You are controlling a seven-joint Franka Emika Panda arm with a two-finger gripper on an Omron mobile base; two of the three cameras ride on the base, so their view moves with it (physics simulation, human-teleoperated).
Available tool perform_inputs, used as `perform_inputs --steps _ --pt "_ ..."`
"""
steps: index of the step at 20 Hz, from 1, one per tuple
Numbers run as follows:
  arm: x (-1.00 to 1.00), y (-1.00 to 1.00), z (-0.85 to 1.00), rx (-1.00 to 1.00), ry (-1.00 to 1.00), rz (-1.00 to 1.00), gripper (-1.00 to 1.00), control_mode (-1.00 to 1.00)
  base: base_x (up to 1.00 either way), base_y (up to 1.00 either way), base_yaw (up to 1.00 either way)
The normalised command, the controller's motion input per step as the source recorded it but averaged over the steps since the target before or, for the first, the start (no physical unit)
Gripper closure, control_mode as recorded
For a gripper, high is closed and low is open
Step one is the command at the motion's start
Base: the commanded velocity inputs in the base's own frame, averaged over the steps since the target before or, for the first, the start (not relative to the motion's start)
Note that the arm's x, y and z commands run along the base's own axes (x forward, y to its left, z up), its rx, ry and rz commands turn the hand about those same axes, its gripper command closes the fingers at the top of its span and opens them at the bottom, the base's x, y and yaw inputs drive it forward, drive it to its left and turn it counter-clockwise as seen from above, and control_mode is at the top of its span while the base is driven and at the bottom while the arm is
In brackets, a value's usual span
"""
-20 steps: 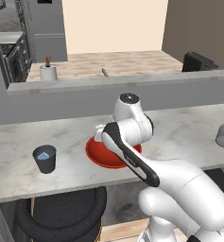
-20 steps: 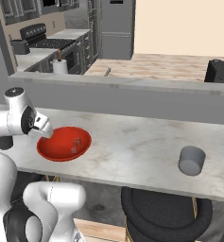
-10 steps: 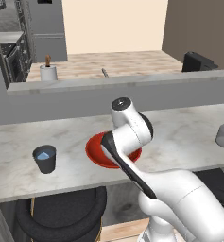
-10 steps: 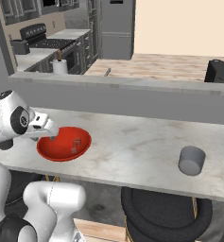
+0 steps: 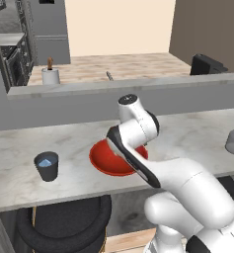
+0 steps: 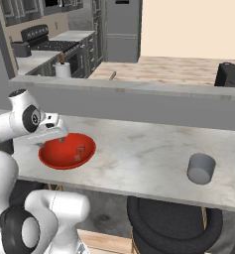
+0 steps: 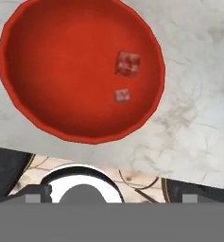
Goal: There are four ice cubes in the ice bowl. Place two ice cubes in each glass of water.
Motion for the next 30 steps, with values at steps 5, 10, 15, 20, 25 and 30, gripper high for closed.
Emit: perform_inputs --steps 5,10,15,20,25,30 --pt "0.17 -0.04 -0.29 0.06 0.00 0.02 -1.00 -1.00 0.00 0.00 0.00" --pt "0.08 -0.03 -0.42 0.07 0.00 0.00 -1.00 -1.00 0.00 0.00 0.00" --pt "0.07 -0.13 -0.28 0.04 0.00 0.00 -1.00 -1.00 0.00 0.00 0.00" --pt "0.08 -0.31 -0.22 0.01 0.00 0.00 -1.00 -1.00 0.00 0.00 0.00" --pt "0.21 -0.07 -0.21 0.00 0.00 0.00 -1.00 -1.00 0.00 0.00 0.00" --pt "0.38 0.00 -0.28 0.01 0.00 0.02 -1.00 -1.00 0.00 0.00 0.00"
